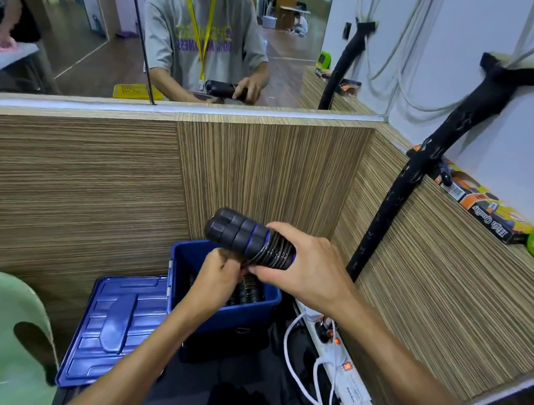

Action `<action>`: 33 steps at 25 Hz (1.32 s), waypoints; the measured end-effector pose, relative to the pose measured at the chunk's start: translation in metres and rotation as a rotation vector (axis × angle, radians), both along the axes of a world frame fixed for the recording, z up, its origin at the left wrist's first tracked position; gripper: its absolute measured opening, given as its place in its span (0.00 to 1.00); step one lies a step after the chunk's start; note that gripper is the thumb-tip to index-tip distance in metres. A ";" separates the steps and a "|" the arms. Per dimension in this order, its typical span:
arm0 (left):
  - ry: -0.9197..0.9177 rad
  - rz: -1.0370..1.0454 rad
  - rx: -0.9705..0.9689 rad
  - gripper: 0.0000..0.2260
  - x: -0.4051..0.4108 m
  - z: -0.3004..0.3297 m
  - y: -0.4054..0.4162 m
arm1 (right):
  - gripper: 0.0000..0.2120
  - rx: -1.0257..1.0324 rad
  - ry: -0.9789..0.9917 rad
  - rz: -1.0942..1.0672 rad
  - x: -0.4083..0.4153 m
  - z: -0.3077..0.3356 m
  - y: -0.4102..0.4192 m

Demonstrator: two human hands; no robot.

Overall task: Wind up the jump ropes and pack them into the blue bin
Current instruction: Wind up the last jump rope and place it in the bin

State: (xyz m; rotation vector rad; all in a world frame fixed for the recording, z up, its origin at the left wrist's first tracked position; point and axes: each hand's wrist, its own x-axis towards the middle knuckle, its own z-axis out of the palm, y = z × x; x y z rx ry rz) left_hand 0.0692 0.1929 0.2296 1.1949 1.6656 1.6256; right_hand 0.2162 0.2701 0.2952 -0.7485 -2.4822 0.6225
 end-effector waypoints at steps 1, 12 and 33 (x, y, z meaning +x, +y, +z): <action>0.047 -0.027 0.028 0.08 -0.003 -0.009 -0.002 | 0.25 -0.027 -0.023 0.063 0.000 0.000 -0.001; 1.639 -0.325 -0.038 0.24 -0.043 0.073 0.023 | 0.31 0.126 -0.207 0.192 0.009 -0.016 -0.037; 0.399 0.227 -0.076 0.09 0.038 0.043 -0.023 | 0.28 0.052 -0.105 -0.253 -0.017 -0.025 0.004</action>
